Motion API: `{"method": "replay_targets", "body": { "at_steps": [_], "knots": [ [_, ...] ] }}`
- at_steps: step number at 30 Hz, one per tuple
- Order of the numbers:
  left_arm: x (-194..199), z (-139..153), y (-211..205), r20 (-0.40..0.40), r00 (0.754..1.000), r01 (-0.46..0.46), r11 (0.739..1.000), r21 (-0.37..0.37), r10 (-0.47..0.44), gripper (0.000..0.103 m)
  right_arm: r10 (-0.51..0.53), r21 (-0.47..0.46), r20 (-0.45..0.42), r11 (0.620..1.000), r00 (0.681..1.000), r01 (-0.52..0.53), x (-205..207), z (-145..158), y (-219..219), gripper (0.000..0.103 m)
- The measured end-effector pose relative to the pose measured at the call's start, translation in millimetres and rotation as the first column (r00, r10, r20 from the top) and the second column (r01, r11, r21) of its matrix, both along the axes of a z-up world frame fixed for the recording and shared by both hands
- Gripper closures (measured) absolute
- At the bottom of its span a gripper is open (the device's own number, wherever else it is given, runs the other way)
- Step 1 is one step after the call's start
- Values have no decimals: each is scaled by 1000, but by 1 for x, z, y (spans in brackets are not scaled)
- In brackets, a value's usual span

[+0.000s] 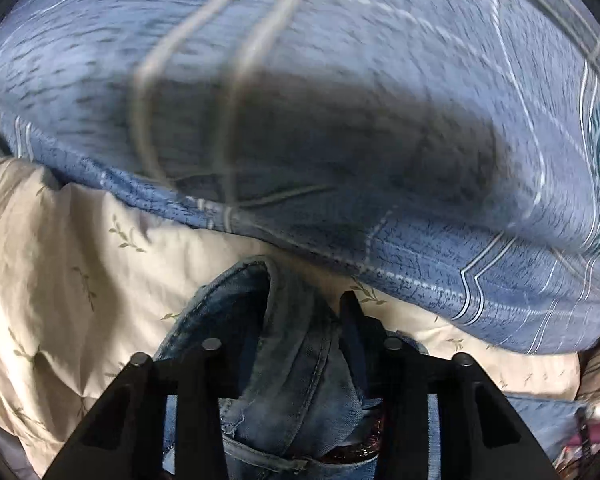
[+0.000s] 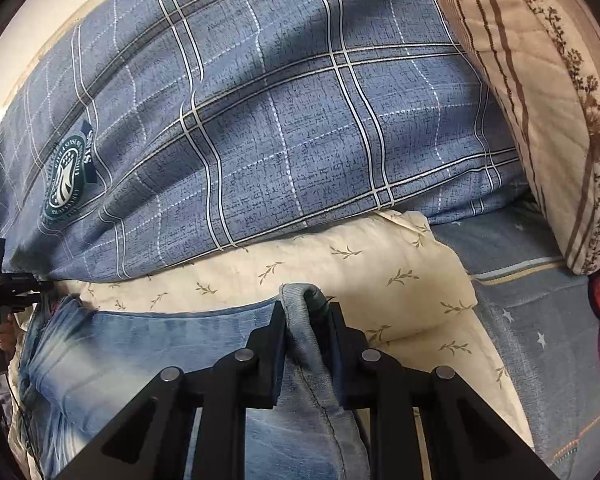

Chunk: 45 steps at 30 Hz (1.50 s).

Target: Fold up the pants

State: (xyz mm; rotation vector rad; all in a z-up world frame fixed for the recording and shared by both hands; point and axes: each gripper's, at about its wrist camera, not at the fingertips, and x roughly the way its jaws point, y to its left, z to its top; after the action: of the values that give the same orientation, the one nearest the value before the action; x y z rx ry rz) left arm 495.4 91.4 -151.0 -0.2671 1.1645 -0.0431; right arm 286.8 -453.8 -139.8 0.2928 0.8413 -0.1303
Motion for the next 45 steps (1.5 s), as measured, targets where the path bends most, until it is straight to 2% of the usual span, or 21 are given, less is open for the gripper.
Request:
{"method": "replay_targets", "body": {
  "at_steps": [1, 3, 8, 9, 10, 17, 20, 21, 22, 23, 24, 27, 29, 33, 37, 39, 41, 45],
  "knots": [
    [1, 1, -1, 3, 1000, 6, 1000, -1, -6, 73, 0, -3, 1, 1000, 1000, 0, 0, 0, 1, 83],
    [1, 5, -3, 4, 1000, 14, 1000, 0, -14, 77, 0, -12, 2, 1000, 1000, 1, 1, -1, 3, 83],
    [-21, 36, -13, 83, 995, 50, 999, 10, -51, 81, -10, -1, 22, 1000, 1000, 10, -2, 8, 2, 83],
    [-28, 46, -11, 103, 993, 58, 998, -7, -57, 84, -11, 0, 29, 1000, 1000, 11, -3, 11, 2, 83],
    [-36, 55, -6, 117, 991, 66, 998, -26, -62, 94, -12, -2, 40, 1000, 999, 12, -5, 16, 3, 83],
    [-97, 132, 50, 239, 970, 80, 982, -173, -37, 94, -50, -7, 162, 999, 986, 52, -28, 61, 11, 83],
    [-140, 141, 69, 285, 958, 92, 970, -226, -25, 94, -58, 7, 216, 998, 975, 58, -45, 77, 12, 83],
    [-150, 129, 71, 303, 953, 104, 968, -230, -31, 94, -58, -2, 225, 998, 973, 60, -51, 81, 13, 83],
    [-166, 131, 76, 322, 946, 114, 966, -231, -35, 94, -56, -9, 231, 998, 971, 60, -57, 83, 13, 83],
    [-181, 118, 77, 338, 941, 118, 964, -240, -31, 94, -55, -12, 232, 998, 971, 59, -61, 84, 13, 83],
    [-199, 117, 86, 346, 938, 120, 959, -258, -24, 93, -55, -11, 232, 998, 971, 59, -68, 85, 12, 83],
    [-238, 94, 88, 336, 942, 112, 955, -275, -14, 93, -54, 12, 229, 999, 972, 53, -94, 80, 9, 83],
    [-274, 77, 101, 318, 948, 108, 952, -287, -12, 93, -47, 21, 222, 999, 974, 43, -116, 74, 9, 83],
    [-326, 44, 111, 275, 961, 95, 967, -234, -28, 93, -12, 14, 215, 1000, 976, 10, -176, 59, 14, 83],
    [-359, 8, 117, 194, 980, 81, 974, -213, -39, 94, 6, 29, 200, 1000, 980, -12, -233, 44, 17, 83],
    [-368, -11, 119, 143, 989, 56, 981, -185, -30, 94, 22, 49, 162, 998, 987, -30, -255, 30, 18, 83],
    [-377, -29, 124, 95, 995, 31, 983, -181, -14, 94, 41, 54, 86, 998, 995, -45, -272, 12, 22, 83],
    [-387, -45, 132, 13, 1000, -4, 989, -145, 6, 94, 83, 129, -120, 989, 989, -67, -298, -31, 18, 82]
  ]
}}
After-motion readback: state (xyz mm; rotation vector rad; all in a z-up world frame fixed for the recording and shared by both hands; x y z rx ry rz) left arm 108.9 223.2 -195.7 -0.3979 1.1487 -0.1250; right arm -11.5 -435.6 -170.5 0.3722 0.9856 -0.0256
